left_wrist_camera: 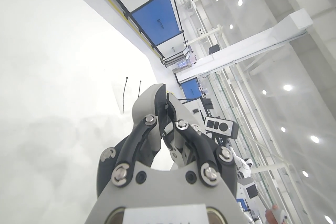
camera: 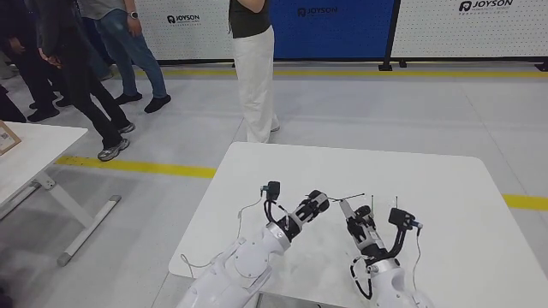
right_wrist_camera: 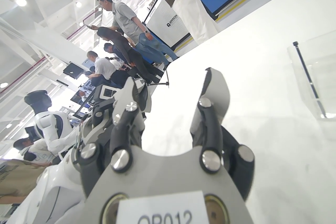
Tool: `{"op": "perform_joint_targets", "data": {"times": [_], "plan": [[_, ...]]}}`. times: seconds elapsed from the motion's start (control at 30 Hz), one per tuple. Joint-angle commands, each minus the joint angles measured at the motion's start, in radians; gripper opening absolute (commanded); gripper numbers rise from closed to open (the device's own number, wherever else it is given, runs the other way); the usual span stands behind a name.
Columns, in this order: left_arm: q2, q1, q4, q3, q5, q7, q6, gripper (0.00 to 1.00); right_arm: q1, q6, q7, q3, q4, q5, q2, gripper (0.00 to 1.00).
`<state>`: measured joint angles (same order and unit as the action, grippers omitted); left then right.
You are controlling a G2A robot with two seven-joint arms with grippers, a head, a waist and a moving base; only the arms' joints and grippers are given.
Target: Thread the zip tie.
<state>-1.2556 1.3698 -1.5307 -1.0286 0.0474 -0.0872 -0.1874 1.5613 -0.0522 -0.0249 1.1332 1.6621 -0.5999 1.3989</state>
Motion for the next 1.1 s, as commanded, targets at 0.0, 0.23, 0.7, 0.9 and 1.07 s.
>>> {"op": "perform_joint_targets", "data": {"times": [0.0, 0.23, 0.7, 0.9, 1.07], "plan": [[-0.001, 0.001, -0.002, -0.001, 0.015, 0.004, 0.003, 0.00, 0.008, -0.007, 0.003, 0.005, 0.002, -0.001, -0.002, 1.00], [0.000, 0.003, -0.009, 0.003, 0.045, -0.058, 0.002, 0.00, 0.010, -0.007, 0.017, 0.007, 0.003, -0.006, -0.003, 1.00], [0.001, 0.029, -0.041, -0.022, 0.129, -0.072, -0.008, 0.00, -0.019, 0.023, 0.020, 0.004, -0.031, -0.375, -0.024, 1.00], [0.000, 0.032, -0.049, -0.024, 0.148, -0.073, -0.006, 0.00, -0.018, 0.025, 0.015, 0.001, -0.028, -0.389, -0.024, 1.00], [0.000, 0.033, -0.049, -0.023, 0.147, -0.071, -0.004, 0.00, -0.018, 0.033, 0.021, 0.004, -0.036, -0.371, -0.023, 1.00]]}}
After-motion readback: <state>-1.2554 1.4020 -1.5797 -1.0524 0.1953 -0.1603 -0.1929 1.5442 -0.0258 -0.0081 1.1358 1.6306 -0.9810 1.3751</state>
